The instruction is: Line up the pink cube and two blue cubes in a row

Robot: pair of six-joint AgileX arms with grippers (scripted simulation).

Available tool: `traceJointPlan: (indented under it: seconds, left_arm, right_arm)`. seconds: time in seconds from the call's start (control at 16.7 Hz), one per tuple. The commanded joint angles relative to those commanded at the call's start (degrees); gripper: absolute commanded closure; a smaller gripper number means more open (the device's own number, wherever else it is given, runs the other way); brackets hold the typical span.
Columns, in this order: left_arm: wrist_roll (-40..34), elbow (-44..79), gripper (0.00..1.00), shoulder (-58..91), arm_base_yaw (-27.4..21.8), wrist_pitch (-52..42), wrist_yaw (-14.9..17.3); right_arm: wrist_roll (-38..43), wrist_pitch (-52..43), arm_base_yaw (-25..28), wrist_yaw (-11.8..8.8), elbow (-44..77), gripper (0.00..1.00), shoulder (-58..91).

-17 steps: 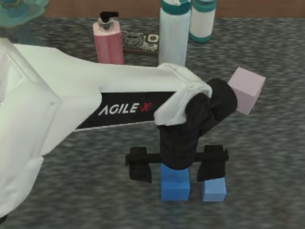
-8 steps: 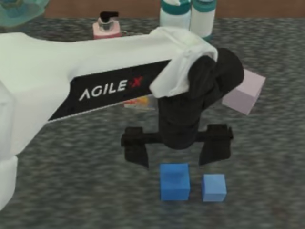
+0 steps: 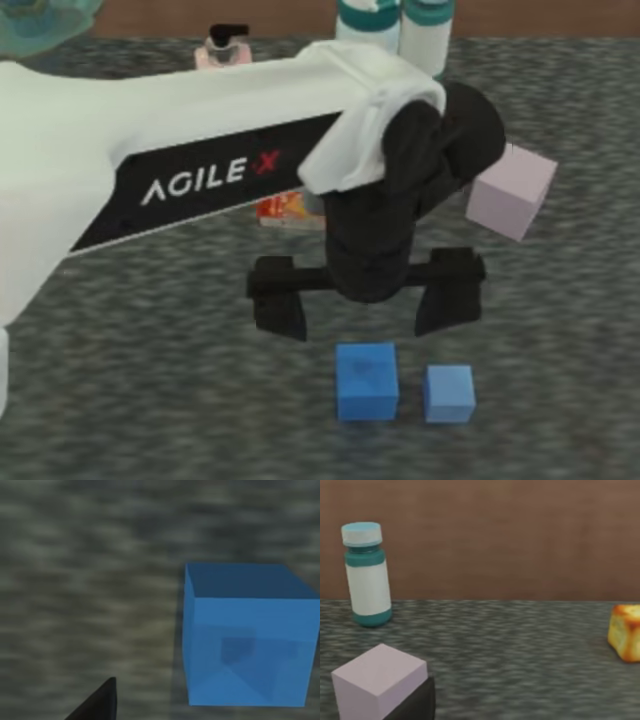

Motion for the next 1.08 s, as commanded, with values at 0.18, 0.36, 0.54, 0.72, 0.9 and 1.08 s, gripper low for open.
traceJointPlan:
  seconds: [0.18,0.36,0.54,0.72,0.9,1.08]
  left_arm:
    - [0.8,-4.6,0.00,-4.9,2.7,3.1,-0.3]
    - [2.3,-12.0,0.00,-13.5,7.3,8.0,-0.6]
    - [5.0,-21.9,0.00,-25.7,13.2,14.4,-0.8]
    - [9.2,-33.8,0.00,-40.5,19.9,21.8,-0.9]
    - [15.0,-47.0,0.00,-56.3,26.8,29.8,-0.9]
    - [22.1,-60.0,0.00,-71.6,33.5,38.0,-0.9]
  right_arm:
    - [-0.8,-6.4,-0.6,0.7,6.9,0.00,6.6]
    - [-2.6,-16.8,-1.2,1.9,19.4,0.00,18.6]
    - [-5.4,-29.4,-1.7,3.3,36.6,0.00,35.3]
    - [-9.3,-43.2,-1.5,4.4,55.9,0.00,55.0]
    - [-13.9,-56.6,-0.5,5.0,75.5,0.00,75.8]
    - [-19.1,-67.9,1.5,5.0,92.6,0.00,95.0]
